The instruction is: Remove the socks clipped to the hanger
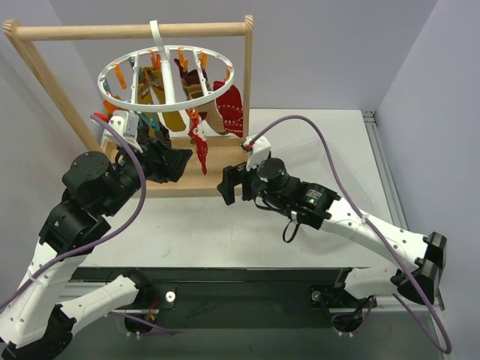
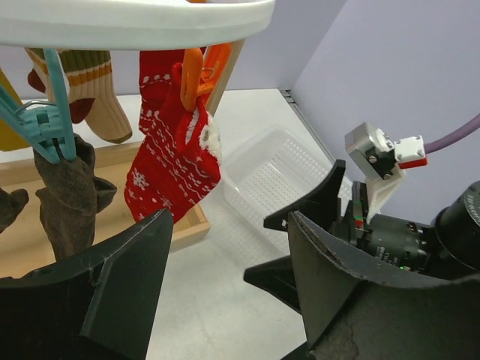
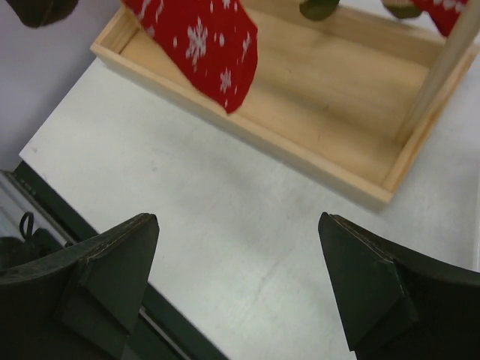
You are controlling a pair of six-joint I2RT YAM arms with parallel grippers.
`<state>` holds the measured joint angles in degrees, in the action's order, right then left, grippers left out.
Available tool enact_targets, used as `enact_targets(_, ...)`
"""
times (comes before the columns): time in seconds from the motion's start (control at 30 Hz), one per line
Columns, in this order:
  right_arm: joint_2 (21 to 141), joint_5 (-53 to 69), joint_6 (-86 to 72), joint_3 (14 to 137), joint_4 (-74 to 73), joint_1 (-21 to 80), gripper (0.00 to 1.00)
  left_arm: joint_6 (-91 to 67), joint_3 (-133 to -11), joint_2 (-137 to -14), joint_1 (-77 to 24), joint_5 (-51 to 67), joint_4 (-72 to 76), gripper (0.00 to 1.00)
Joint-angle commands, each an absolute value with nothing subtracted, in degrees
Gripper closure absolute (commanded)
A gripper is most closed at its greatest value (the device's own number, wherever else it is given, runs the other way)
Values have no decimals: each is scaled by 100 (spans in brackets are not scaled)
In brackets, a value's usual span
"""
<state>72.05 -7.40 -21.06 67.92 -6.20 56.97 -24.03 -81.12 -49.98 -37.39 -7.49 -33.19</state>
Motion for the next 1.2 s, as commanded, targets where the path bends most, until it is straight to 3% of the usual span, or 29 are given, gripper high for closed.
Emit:
enact_targets(0.0, 7812, -1003, -1136, 7101, 1027, 5704, 11, -2101, -8508, -4808, -3709, -861, -3181, 27)
enact_targets(0.27, 8621, -694, -782, 6522, 3293, 5801, 27, -2056, -8534, -4553, -3718, -748, -3331, 27)
enact_targets(0.4, 8938, -842, -817, 6574, 3621, 5915, 40, -2022, -8499, -4439, -3744, -624, -3393, 27)
enact_targets(0.5, 9263, -1309, -703, 6890, 3577, 5985, 55, -1995, -8516, -4447, -3884, -703, -3436, 27)
enact_targets(0.53, 9316, -1388, -677, 6969, 3621, 5994, 70, -1995, -8517, -4439, -3911, -747, -3454, 27)
enact_targets(0.63, 9474, -1722, -686, 7171, 3376, 6082, 100, -1995, -8508, -4456, -4025, -835, -3489, 27)
enact_targets(1.17, 9229, -3656, -781, 8130, 1064, 7040, 100, -2241, -9877, -5729, -4105, -949, -4498, 20)
